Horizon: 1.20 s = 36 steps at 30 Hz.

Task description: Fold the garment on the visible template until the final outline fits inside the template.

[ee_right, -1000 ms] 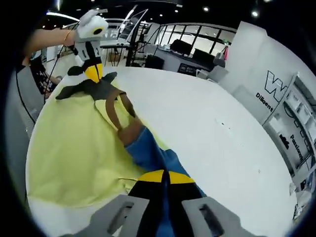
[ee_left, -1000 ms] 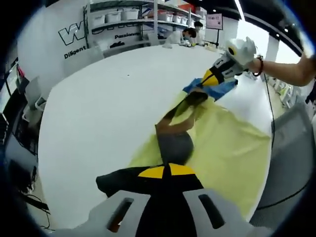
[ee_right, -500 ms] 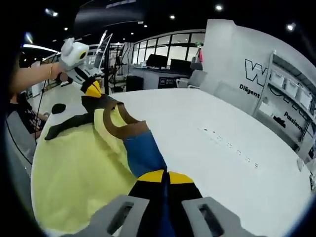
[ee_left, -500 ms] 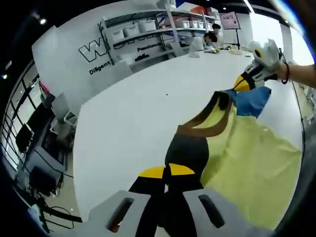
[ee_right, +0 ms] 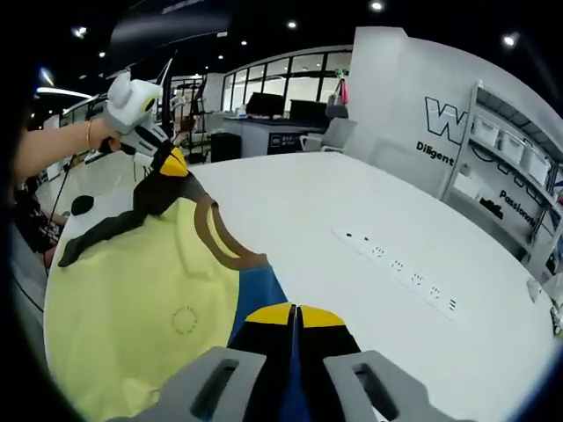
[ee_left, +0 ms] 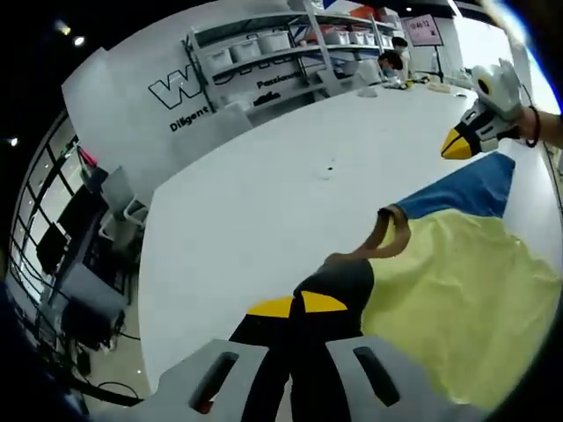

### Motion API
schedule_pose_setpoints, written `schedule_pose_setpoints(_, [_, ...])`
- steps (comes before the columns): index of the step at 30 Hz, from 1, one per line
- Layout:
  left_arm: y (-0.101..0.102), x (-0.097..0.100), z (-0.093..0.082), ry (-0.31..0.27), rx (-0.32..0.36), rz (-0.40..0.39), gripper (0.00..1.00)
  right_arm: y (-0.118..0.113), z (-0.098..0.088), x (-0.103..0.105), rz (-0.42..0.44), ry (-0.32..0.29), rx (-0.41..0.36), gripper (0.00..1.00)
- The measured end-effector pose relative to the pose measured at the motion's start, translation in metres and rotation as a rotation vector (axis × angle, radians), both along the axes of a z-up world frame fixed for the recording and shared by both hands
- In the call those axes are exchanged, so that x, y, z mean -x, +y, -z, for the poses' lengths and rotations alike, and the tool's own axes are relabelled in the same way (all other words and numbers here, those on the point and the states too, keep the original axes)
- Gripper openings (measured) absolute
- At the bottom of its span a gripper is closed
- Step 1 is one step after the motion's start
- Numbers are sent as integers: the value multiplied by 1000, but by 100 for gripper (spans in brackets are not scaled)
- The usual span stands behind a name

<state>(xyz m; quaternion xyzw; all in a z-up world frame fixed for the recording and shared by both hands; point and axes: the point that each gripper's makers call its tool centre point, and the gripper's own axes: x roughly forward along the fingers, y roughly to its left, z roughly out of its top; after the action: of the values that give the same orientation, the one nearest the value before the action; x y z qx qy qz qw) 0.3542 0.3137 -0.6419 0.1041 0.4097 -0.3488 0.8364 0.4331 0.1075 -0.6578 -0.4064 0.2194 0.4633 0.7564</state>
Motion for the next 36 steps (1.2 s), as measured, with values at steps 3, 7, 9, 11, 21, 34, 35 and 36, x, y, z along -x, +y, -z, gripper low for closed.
schedule_pose_setpoints(3, [-1,2,5,17,-3,3,5,0,0,1,-7,-1,6,0])
schedule_pose_setpoints(7, [0,3,11,23,-21,6,5,-1,0,2,-5,6,3,0])
schedule_pose_setpoints(9, [0,3,14,14,-39,22,5,-3,-1,3,1,8,-1,7])
schedule_pose_setpoints(11, [0,3,14,5,-43,26,5,-4,-1,3,4,10,-3,14])
schedule_pose_setpoints(21, [1,6,13,1,-47,35,6,-11,-8,2,53,37,-60,14])
schedule_pose_setpoints(34, [7,-1,-13,-76,-21,-1,6,-15,-17,2,110,72,-141,11])
schedule_pose_setpoints(35, [7,-2,-14,-81,-26,-1,6,-15,-18,1,113,74,-145,11])
schedule_pose_setpoints(36, [8,-3,-15,-87,-31,-2,6,-15,-18,1,116,76,-149,10])
